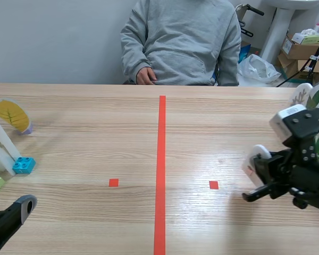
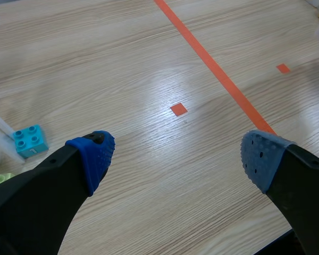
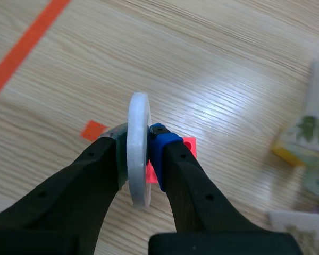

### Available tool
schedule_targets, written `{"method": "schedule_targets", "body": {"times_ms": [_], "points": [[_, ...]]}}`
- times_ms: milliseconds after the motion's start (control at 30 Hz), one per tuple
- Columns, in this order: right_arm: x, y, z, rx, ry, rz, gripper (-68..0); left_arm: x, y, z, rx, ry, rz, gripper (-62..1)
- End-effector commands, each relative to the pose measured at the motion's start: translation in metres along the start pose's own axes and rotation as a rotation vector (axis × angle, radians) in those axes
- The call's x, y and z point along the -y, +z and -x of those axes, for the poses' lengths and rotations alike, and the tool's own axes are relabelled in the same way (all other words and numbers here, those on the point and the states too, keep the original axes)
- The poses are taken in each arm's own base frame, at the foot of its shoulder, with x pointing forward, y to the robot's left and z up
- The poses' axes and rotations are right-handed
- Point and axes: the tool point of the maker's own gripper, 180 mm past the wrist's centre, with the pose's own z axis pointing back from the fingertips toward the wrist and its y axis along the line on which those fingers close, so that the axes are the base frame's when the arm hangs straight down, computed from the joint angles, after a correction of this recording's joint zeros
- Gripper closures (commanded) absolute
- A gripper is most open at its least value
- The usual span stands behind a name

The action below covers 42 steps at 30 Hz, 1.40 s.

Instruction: Do the leaf sorting experiment

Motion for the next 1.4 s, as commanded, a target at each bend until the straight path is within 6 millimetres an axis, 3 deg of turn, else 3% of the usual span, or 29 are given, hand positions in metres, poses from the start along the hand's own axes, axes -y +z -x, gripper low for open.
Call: {"method": "schedule_targets", "body": {"times_ms": [0, 200, 367, 833, 900, 1067, 1233, 1367], "points": [[0.018, 0.0, 0.0, 0.016, -0.001, 0.033, -1.9, 0.004, -0.002, -0.013, 0.044, -0.001, 0.013, -51.2], [0.073, 0.008, 0.022, 0.024, -0.049, 0.151, -1.9, 0.004, -0.002, -0.013, 0.044, -0.001, 0.013, -51.2], [0.098, 0.006, 0.042, 0.006, -0.088, 0.194, -1.9, 0.004, -0.002, -0.013, 0.044, -0.001, 0.013, -51.2], [0.104, 0.005, 0.047, 0.011, -0.095, 0.204, -6.3, 0.004, -0.002, -0.013, 0.044, -0.001, 0.013, -51.2], [0.104, 0.005, 0.048, 0.007, -0.095, 0.204, -12.0, 0.004, -0.002, -0.013, 0.044, -0.001, 0.013, -51.2], [0.104, 0.006, 0.05, -0.003, -0.096, 0.206, -34.1, 0.004, -0.002, -0.013, 0.044, -0.001, 0.013, -51.2], [0.103, 0.007, 0.053, -0.009, -0.108, 0.208, -42.3, 0.004, -0.002, -0.013, 0.044, -0.001, 0.013, -51.2], [0.101, 0.009, 0.056, -0.007, -0.136, 0.206, -43.0, 0.004, -0.002, -0.013, 0.044, -0.001, 0.013, -51.2]]}}
